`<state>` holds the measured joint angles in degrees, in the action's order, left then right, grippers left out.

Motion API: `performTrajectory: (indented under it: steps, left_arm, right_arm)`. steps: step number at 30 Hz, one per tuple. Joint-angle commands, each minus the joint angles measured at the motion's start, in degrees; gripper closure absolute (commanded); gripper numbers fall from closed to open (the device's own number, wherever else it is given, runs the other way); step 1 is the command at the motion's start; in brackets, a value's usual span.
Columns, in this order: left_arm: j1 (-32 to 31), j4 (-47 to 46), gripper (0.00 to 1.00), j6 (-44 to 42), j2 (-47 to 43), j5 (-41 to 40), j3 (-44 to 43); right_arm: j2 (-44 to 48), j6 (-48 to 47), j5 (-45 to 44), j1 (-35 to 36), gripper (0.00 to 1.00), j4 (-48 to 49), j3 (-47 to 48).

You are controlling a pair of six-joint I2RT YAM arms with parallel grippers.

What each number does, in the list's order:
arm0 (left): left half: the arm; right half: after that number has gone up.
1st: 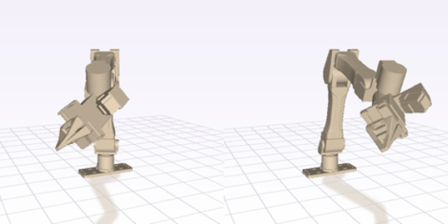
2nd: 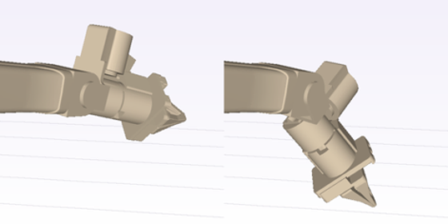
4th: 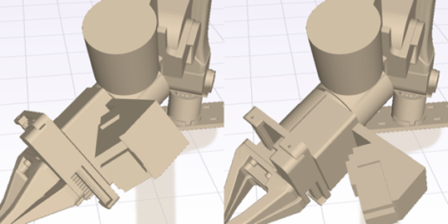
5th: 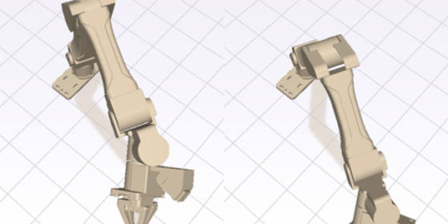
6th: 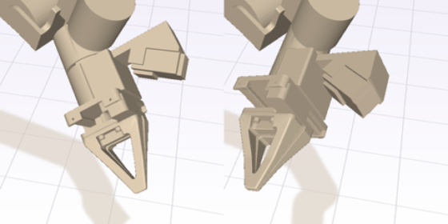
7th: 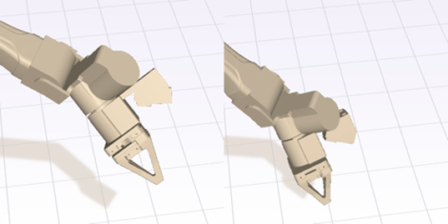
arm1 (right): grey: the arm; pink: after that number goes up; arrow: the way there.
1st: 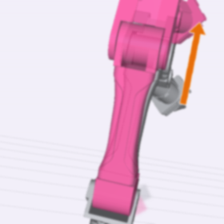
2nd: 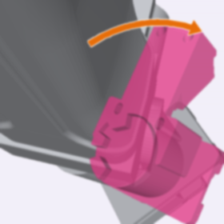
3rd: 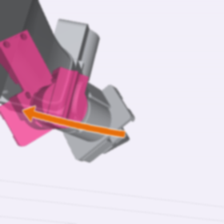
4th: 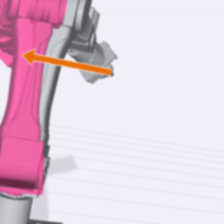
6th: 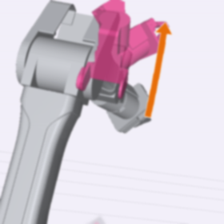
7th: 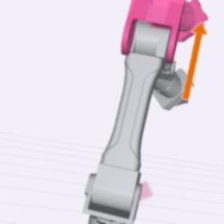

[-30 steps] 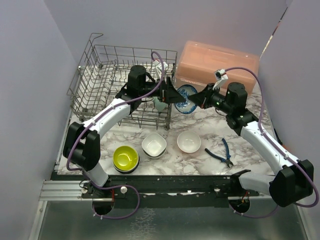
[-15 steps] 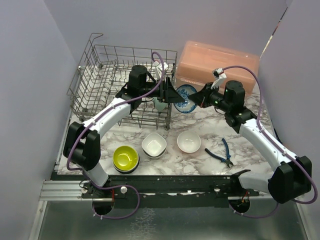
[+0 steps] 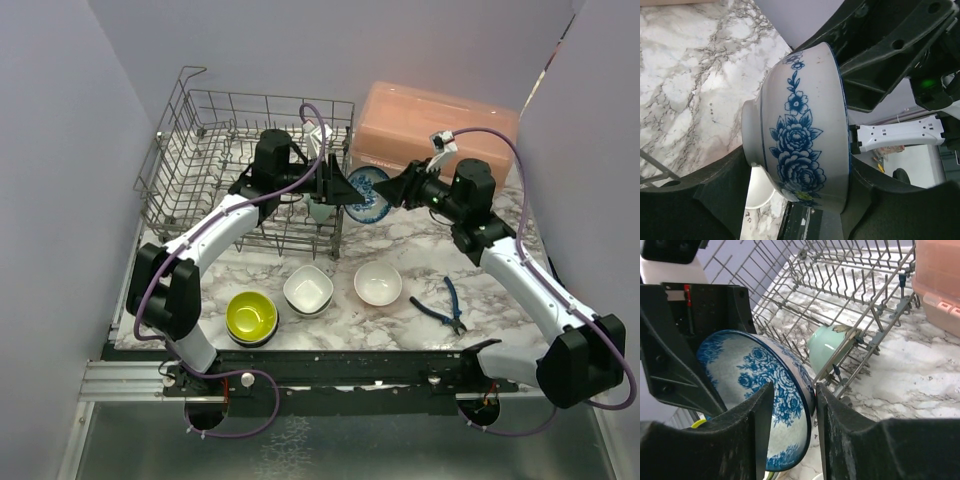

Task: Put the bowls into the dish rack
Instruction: Turn the bowl upside down on the dish rack.

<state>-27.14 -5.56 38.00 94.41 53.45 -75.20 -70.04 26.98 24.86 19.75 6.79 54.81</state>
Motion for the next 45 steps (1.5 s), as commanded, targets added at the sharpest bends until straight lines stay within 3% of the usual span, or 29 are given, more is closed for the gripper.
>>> performTrajectory:
  steps: [1, 12, 21, 32, 37, 45]
  left_arm:
    - [2.18, 0.30, 1.00, -2.18, -0.97, -3.21, 0.34]
    - [7.32, 1.33, 1.00, -5.39, -4.65, -9.64, 1.52]
    - [8.58, 12.95, 1.00, -15.49, -8.70, -26.22, -0.54]
    - [8.59, 22.44, 1.00, -23.31, -9.08, -43.13, -4.06]
    - [8.20, 25.81, 1.00, -25.48, -8.15, -49.22, -5.71]
    - [6.88, 27.58, 1.00, -28.69, -9.06, -58.04, -6.06]
  right_arm:
    - [1.95, 1.13, 1.35, -0.08, 0.56, 3.25, 1.84]
    - [4.78, 0.98, 0.20, -0.10, 0.23, 2.17, -0.75]
    - [4.49, 2.09, 1.10, -0.05, 0.08, 1.78, -3.53]
    - [-6.72, 0.10, 1.70, 4.18, 0.09, -4.26, 2.12]
    - [-13.50, -0.13, 2.14, 6.29, 0.28, -6.65, 6.14]
    - [-20.44, 0.51, 3.01, 9.21, 0.50, -8.92, 9.80]
